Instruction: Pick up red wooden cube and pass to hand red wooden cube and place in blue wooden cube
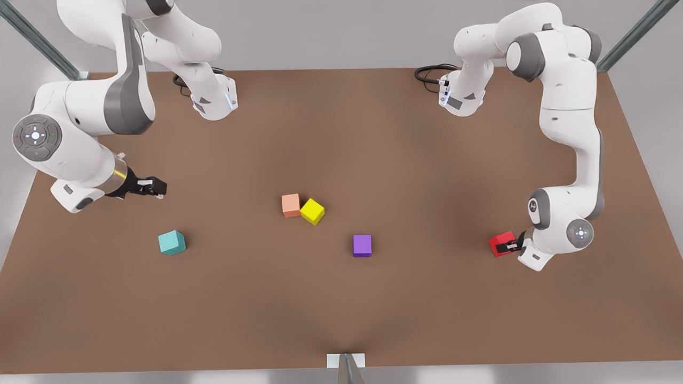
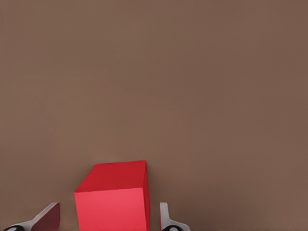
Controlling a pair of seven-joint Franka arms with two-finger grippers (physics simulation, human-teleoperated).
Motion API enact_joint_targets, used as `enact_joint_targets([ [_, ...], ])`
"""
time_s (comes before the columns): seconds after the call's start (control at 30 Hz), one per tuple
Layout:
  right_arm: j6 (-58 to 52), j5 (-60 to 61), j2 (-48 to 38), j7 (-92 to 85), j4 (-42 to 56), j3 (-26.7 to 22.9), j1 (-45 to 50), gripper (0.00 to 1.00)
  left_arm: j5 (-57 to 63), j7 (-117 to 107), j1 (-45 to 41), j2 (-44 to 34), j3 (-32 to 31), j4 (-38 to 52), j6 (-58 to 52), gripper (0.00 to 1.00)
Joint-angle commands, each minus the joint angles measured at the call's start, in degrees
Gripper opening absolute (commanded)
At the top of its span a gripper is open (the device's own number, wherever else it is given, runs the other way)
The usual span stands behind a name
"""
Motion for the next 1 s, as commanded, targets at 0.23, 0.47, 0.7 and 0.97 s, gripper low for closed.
enact_joint_targets([
  [0.23,0.00,0.02,-0.04,-0.42,-0.41,0.09,0.00,1.00,-0.05,-4.29,-0.06,1.91,0.01,-2.27,4.91,1.00],
  [0.47,0.00,0.02,0.14,-0.68,-0.41,0.09,0.00,1.00,-0.14,-4.73,0.03,3.23,0.01,-2.18,6.75,0.82],
  [0.7,0.00,0.11,0.14,-0.77,-0.41,0.09,0.09,1.00,-0.23,-4.81,0.11,3.67,0.01,-2.18,7.28,0.71],
  [0.97,0.00,0.11,0.22,-0.77,-0.50,0.09,0.00,1.00,-7.43,-11.58,-1.20,1.03,-7.89,1.15,2.19,0.68],
])
